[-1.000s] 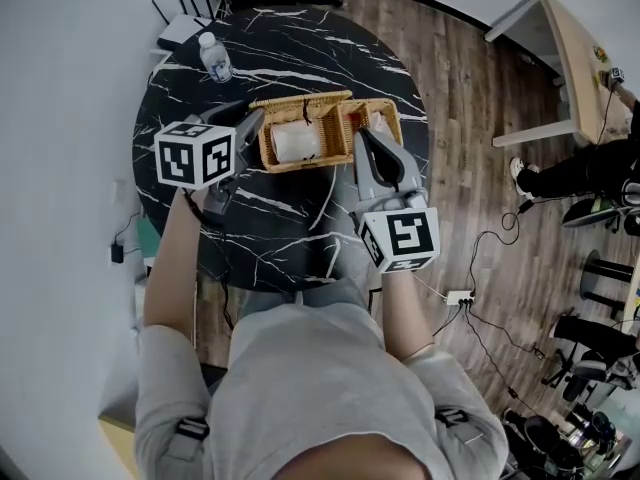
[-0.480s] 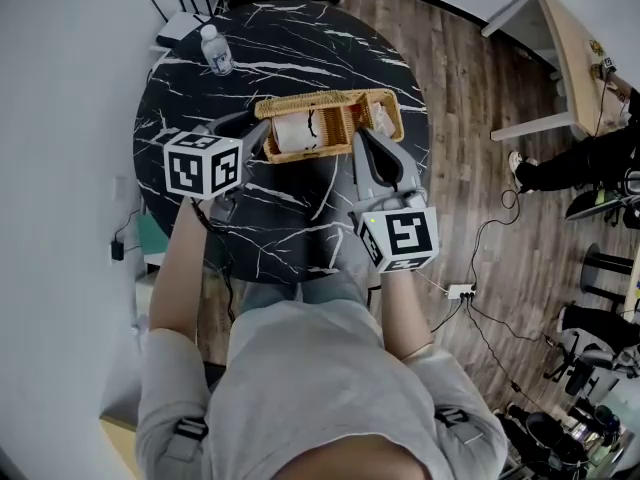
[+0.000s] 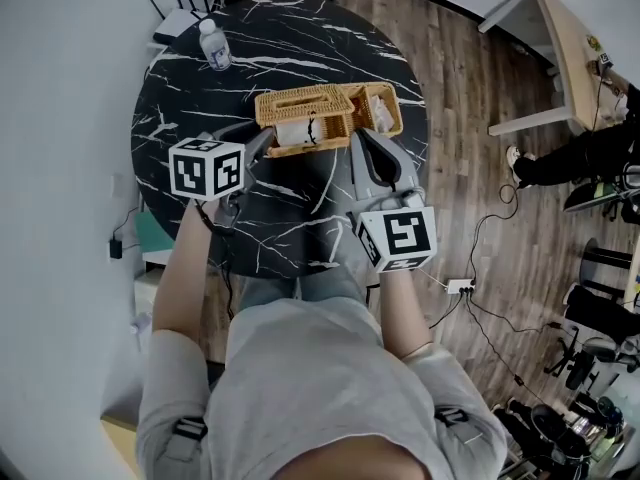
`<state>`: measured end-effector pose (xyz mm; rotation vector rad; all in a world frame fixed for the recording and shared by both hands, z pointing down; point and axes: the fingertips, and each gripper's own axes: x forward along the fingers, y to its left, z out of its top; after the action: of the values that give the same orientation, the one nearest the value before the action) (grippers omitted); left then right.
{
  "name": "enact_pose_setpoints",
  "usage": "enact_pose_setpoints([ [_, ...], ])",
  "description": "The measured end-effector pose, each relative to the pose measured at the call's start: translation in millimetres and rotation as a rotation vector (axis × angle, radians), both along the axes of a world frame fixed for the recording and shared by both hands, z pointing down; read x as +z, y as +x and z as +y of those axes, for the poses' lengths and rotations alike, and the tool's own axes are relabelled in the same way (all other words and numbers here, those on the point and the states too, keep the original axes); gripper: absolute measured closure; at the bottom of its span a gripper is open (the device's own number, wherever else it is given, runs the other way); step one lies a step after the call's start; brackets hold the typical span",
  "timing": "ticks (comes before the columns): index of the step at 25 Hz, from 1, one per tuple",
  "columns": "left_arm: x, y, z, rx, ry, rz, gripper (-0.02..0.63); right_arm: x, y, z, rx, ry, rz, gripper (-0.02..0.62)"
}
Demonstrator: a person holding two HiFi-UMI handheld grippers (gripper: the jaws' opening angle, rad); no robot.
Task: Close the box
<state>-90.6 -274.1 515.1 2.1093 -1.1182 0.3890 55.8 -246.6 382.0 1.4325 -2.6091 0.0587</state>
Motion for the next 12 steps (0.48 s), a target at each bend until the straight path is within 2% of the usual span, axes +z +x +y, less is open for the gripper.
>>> enact_pose_setpoints([
  [12,30.1,5.7,15.7,0.021,-0.010,-0.089,0.443,5.1,7.8,9.2,0.021,-0.008,0.013,0.591],
])
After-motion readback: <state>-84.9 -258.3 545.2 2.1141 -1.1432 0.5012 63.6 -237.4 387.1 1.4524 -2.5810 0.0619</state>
